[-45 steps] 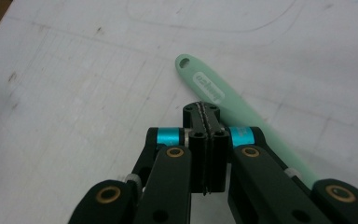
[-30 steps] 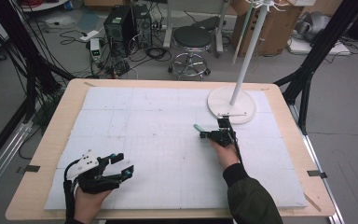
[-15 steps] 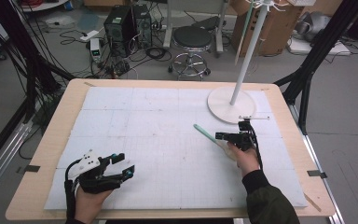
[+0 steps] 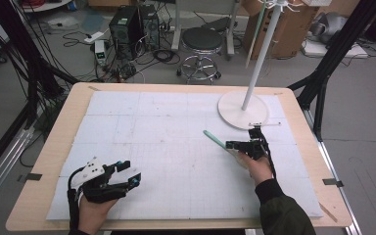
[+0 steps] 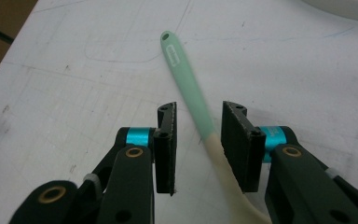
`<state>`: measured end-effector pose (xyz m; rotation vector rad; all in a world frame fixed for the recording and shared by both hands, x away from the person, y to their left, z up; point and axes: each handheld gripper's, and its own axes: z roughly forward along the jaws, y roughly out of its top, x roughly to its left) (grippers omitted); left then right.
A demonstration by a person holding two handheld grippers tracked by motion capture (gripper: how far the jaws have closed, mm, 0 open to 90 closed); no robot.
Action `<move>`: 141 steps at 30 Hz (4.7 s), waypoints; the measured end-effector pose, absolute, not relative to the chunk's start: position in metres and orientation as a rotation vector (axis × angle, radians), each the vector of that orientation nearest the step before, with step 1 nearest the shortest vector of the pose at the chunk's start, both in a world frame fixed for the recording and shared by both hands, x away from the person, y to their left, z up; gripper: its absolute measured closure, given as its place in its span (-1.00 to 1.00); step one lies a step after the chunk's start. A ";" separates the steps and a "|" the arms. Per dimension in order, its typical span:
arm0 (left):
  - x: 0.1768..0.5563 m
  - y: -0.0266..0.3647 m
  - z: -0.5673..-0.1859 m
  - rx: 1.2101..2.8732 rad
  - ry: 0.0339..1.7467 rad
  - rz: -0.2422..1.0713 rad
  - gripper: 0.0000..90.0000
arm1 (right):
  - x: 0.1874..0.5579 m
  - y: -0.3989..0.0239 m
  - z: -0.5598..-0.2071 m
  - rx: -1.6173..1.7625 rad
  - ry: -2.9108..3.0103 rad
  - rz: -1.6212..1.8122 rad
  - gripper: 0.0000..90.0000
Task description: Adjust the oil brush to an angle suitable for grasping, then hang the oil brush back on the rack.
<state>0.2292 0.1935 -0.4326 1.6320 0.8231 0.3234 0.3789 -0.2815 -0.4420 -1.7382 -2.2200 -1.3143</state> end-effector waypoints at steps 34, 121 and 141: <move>0.231 0.188 -0.433 1.648 0.810 0.316 -0.22 | 0.370 -0.252 -0.447 -1.588 -2.603 -1.174 0.75; 0.232 0.194 -0.434 1.633 0.832 0.311 -0.20 | 0.365 -0.312 -0.308 -1.623 -1.914 -2.466 0.85; 0.232 0.195 -0.435 1.644 0.830 0.323 -0.20 | 0.377 -0.322 -0.274 -1.649 -1.816 -2.591 0.85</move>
